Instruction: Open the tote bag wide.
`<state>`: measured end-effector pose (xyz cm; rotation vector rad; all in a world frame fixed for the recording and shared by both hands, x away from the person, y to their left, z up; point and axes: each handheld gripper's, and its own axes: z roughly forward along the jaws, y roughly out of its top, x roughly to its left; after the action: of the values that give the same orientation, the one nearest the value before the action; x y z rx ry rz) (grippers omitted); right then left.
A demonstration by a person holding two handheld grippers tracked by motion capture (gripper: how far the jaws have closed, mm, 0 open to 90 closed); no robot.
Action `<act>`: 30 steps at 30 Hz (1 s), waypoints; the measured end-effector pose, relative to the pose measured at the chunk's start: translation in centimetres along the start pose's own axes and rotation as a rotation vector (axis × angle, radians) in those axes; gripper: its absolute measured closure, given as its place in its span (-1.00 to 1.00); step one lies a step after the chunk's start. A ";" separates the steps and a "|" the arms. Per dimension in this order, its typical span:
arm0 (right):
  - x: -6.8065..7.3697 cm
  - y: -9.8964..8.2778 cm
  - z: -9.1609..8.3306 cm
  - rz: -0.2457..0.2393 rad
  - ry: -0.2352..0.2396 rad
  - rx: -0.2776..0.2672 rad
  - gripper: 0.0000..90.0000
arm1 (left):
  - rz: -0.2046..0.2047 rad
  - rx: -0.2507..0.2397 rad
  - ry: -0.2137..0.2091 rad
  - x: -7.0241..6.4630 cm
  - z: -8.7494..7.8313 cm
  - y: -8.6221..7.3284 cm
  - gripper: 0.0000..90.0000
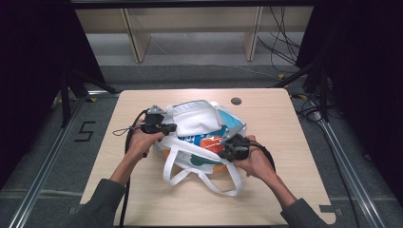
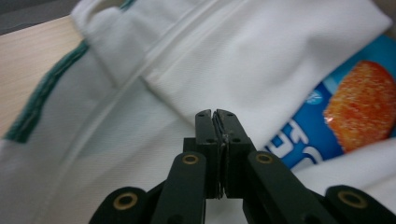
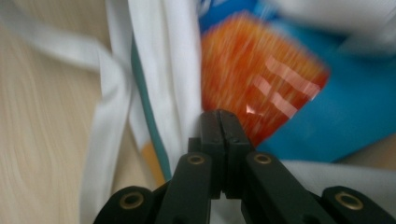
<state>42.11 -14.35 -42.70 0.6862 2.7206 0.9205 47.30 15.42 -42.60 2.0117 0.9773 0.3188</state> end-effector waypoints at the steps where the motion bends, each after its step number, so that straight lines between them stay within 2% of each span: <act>1: -0.1 0.8 -0.6 0.042 -0.006 -0.059 1.00 | 0.007 -0.001 -0.021 -0.4 -0.1 0.0 0.94; 2: -0.5 1.6 -0.8 0.018 -0.019 -0.107 1.00 | 0.017 -0.003 -0.032 -0.9 -0.2 0.0 0.93; 3: -0.7 2.4 -1.0 0.030 -0.035 -0.127 1.00 | 0.029 0.002 -0.040 -1.2 -0.1 -0.1 0.93; 4: -1.0 3.0 -1.0 0.017 -0.044 -0.145 1.00 | 0.052 0.027 -0.049 -1.7 0.1 -0.2 0.93; 6: -2.0 4.6 -0.2 0.027 -0.071 -0.143 1.00 | 0.065 0.046 -0.067 -2.3 0.4 -0.6 0.93; 7: -2.3 4.9 0.3 0.029 -0.069 -0.131 1.00 | 0.076 0.057 -0.069 -2.5 0.5 -0.9 0.93; 8: -2.7 5.4 1.0 0.034 -0.069 -0.091 1.00 | 0.080 0.061 -0.072 -2.6 0.5 -1.1 0.94; 9: -3.2 5.8 1.8 0.010 -0.098 -0.075 1.00 | 0.091 0.065 -0.088 -2.6 0.3 -1.3 0.95; 10: -3.6 6.0 2.4 0.007 -0.120 -0.034 1.00 | 0.088 0.069 -0.095 -2.7 0.2 -1.7 0.95; 11: -4.1 6.1 3.0 0.013 -0.159 -0.033 1.00 | 0.093 0.079 -0.112 -2.8 0.0 -2.0 0.95; 12: -4.5 6.2 3.5 0.036 -0.175 -0.032 1.00 | 0.091 0.089 -0.128 -3.1 -0.2 -2.5 0.96; 13: -5.0 6.5 3.9 0.047 -0.180 -0.019 1.00 | 0.101 0.098 -0.125 -3.3 -0.3 -2.9 0.96; 15: -6.0 6.9 4.8 0.048 -0.246 -0.007 1.00 | 0.142 0.135 -0.144 -3.9 -0.3 -4.0 0.97; 18: -8.2 7.7 6.0 0.105 -0.279 0.013 1.00 | 0.141 0.133 -0.146 -4.5 0.0 -5.5 0.98; 19: -9.0 7.8 6.5 0.100 -0.312 0.029 1.00 | 0.119 0.116 -0.141 -4.7 0.0 -6.1 0.98; 22: -10.6 7.3 8.1 0.190 -0.311 0.086 1.00 | 0.130 0.096 -0.141 -4.8 -0.5 -6.5 0.98; 23: -11.0 7.2 8.5 0.212 -0.306 0.096 1.00 | 0.102 0.087 -0.149 -5.0 -0.6 -6.5 0.98; 25: -11.4 7.1 8.7 0.228 -0.289 0.100 1.00 | 0.136 0.095 -0.134 -4.9 -0.9 -5.8 0.98; 26: -11.4 7.2 8.3 0.238 -0.282 0.101 1.00 | 0.136 0.095 -0.125 -4.9 -1.0 -5.6 0.95; 27: -11.4 7.3 7.9 0.234 -0.274 0.094 1.00 | 0.144 0.092 -0.123 -4.9 -1.1 -5.2 0.93; 28: -11.3 7.3 7.3 0.220 -0.268 0.067 1.00 | 0.142 0.077 -0.125 -4.8 -1.3 -4.6 0.89; 29: -11.1 7.3 6.5 0.236 -0.249 0.029 1.00 | 0.130 0.060 -0.124 -4.8 -1.3 -4.2 0.87; 30: -11.0 7.3 5.9 0.224 -0.239 0.002 0.99 | 0.135 0.047 -0.110 -4.6 -1.5 -3.4 0.87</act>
<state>56.31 -11.47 -42.61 1.0453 2.4710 0.8201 41.69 14.02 -43.84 2.1198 0.7894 0.2572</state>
